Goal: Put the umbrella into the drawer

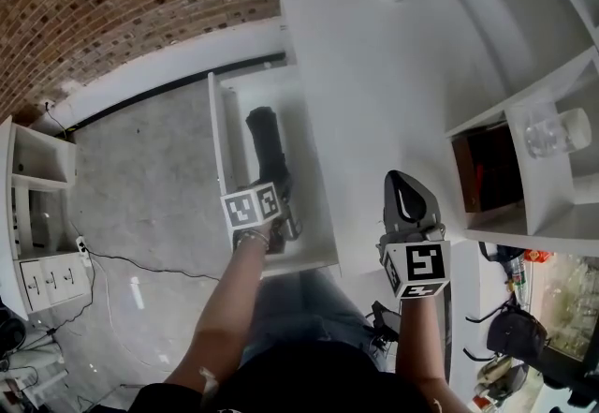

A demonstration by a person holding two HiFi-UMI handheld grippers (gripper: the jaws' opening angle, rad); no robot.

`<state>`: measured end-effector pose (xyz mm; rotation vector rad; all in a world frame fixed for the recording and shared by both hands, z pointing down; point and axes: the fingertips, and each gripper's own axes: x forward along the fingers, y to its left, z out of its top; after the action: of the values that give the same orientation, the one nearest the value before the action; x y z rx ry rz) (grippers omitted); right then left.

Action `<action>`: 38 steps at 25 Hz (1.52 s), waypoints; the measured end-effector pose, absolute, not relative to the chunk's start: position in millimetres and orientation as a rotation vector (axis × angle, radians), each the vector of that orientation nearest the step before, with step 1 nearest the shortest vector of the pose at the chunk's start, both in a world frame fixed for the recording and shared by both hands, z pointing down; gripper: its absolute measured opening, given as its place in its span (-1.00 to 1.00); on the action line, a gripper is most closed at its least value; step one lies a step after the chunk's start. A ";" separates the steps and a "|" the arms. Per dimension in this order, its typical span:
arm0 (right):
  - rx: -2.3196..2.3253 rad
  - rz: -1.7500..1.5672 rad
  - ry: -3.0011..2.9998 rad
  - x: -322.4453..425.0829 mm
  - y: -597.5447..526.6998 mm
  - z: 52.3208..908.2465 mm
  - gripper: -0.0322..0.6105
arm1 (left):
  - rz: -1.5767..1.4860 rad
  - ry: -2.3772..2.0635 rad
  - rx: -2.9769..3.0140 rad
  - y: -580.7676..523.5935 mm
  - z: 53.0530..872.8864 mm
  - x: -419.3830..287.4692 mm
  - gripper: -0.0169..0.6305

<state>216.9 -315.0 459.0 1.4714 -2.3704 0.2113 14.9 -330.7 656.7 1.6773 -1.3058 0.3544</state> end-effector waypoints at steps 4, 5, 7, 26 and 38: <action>1.468 0.229 -2.361 212.7 -310.8 467.6 -0.89 | 0.395 -1.281 1.618 -325.6 681.6 16.0 -0.26; 1.472 0.230 -2.361 211.7 -310.8 468.5 -0.89 | 0.408 -1.276 1.608 -325.0 686.8 15.9 -0.26; 1.480 0.242 -2.357 210.1 -310.4 471.8 -0.89 | 0.426 -1.266 1.587 -324.1 696.8 15.7 -0.26; 1.473 0.314 -2.289 186.5 -301.1 501.9 -0.89 | 0.512 -1.162 1.445 -326.3 757.1 17.3 -0.21; 1.531 0.282 -2.277 184.6 -290.6 483.3 -0.89 | 0.466 -1.067 1.499 -314.6 733.2 22.9 0.01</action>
<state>184.6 -290.6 483.3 1.5308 -2.2772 0.2821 22.9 -314.6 733.2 1.4985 -1.0669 0.4661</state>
